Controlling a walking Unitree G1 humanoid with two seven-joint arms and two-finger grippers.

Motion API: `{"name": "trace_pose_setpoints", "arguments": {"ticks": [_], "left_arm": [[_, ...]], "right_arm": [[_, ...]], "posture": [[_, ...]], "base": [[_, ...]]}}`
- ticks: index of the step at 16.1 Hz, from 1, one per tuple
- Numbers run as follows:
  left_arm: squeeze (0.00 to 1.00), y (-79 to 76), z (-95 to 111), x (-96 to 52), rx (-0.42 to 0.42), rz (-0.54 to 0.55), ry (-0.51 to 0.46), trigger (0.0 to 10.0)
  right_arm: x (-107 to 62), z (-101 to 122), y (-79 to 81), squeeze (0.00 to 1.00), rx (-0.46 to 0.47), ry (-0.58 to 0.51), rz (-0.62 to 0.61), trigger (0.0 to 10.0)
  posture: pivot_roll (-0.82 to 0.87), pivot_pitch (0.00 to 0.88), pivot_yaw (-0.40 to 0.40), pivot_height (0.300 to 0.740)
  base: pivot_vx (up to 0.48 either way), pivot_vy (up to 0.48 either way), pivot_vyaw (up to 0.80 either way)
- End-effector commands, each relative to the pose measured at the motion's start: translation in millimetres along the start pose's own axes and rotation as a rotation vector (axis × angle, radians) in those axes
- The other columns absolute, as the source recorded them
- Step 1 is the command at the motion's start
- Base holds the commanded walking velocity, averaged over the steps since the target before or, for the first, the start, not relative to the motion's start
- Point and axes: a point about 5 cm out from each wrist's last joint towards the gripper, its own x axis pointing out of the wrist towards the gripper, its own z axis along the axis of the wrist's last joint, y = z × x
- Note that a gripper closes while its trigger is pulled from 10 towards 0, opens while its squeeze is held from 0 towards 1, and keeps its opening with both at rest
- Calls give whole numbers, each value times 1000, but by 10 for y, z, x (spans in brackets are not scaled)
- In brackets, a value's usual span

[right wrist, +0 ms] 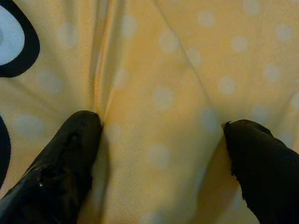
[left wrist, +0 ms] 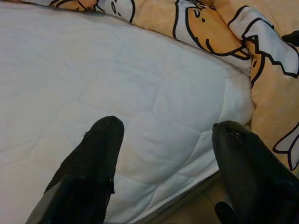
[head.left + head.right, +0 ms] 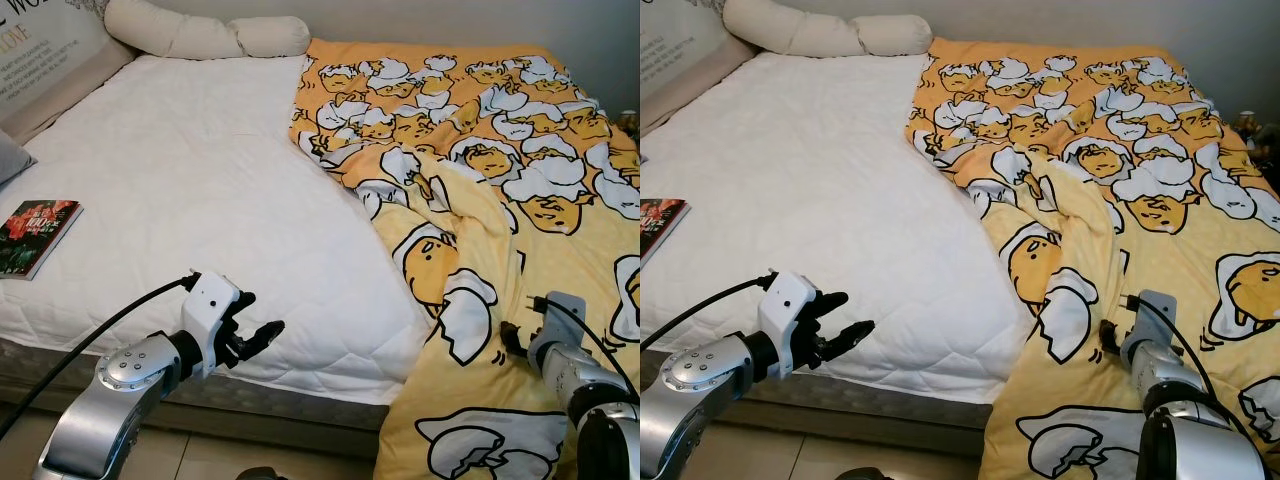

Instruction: Clean up the room

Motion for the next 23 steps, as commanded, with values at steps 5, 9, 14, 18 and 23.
{"name": "trace_pose_setpoints", "arguments": {"ticks": [5, 9, 14, 18, 23], "left_arm": [[0, -6, 25, -31, 6, -10, 8, 10000], [0, 0, 31, -38, 12, -21, 14, 10000], [0, -8, 28, -34, 8, -26, 15, 10000], [0, -31, 17, -38, 1, -36, 19, 10000], [0, -33, 16, -1, -5, -47, 20, 10000]], "right_arm": [[-3, -229, 18, 0, 35, 81, 15, 0], [0, -191, 34, 0, 44, 69, 16, 0], [-1, -196, 17, 0, 43, 70, 12, 0], [-5, -212, -45, 0, 47, 64, -21, 0], [-11, -216, -113, 0, 49, 57, -52, 0]], "posture": [[161, 0, 21, 740], [159, 0, 30, 740], [159, 0, 26, 740], [153, 0, 33, 740], [144, 0, 32, 740]], "base": [[0, 0, 0], [0, 0, 0], [0, 0, 0], [0, 0, 0], [0, 0, 0]]}}
